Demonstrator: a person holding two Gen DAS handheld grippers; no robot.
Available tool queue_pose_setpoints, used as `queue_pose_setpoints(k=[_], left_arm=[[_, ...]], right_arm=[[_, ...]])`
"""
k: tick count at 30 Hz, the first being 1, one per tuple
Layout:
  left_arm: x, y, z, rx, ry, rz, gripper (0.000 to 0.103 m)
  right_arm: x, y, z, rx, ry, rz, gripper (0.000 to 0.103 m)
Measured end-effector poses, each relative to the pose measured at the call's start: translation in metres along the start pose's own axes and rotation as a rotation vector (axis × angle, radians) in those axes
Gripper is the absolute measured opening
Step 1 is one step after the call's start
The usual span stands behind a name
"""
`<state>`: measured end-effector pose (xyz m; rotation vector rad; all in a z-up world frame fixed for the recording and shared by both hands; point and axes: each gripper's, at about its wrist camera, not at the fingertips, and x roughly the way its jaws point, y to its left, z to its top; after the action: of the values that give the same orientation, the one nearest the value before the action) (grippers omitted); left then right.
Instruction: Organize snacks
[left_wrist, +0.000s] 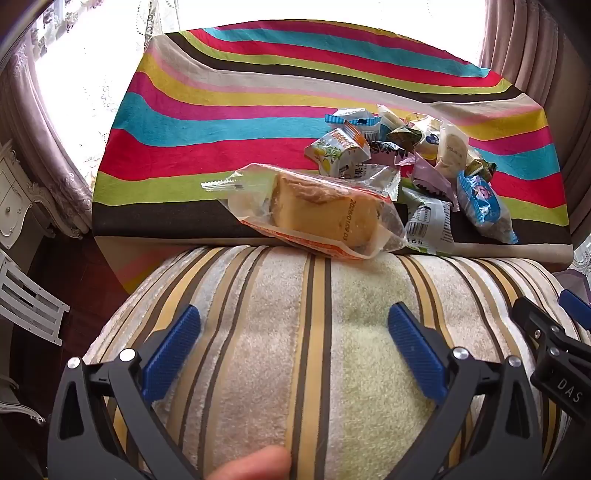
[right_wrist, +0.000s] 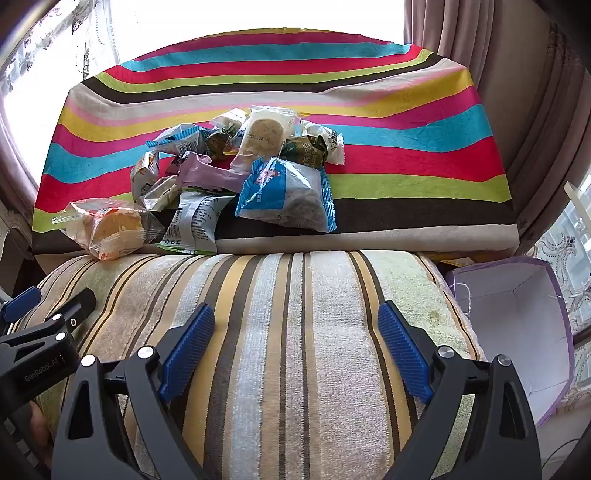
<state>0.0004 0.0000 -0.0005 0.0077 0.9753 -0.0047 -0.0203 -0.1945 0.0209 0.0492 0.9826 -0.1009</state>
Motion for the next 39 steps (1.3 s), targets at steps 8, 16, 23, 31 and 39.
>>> queue_pose_setpoints(k=[8, 16, 23, 31, 39], left_arm=[[-0.0001, 0.0001, 0.0000, -0.001, 0.000, -0.001, 0.102], [0.0000, 0.0000, -0.0002, -0.001, 0.000, -0.002, 0.102], [-0.0008, -0.0012, -0.0008, -0.002, -0.003, -0.002, 0.102], [-0.0009, -0.0013, -0.0008, -0.004, -0.003, -0.003, 0.102], [-0.0031, 0.0013, 0.0001, -0.009, -0.005, -0.004, 0.102]], right_arm=[[0.0000, 0.0001, -0.0001, 0.000, 0.000, 0.000, 0.087], [0.0000, -0.0002, -0.0001, 0.001, 0.000, 0.000, 0.087], [-0.0001, 0.0000, -0.0003, 0.001, 0.000, 0.000, 0.087], [0.0001, 0.0001, -0.0003, 0.000, 0.000, 0.000, 0.087], [0.0002, 0.0000, -0.0002, -0.004, -0.001, 0.001, 0.087]])
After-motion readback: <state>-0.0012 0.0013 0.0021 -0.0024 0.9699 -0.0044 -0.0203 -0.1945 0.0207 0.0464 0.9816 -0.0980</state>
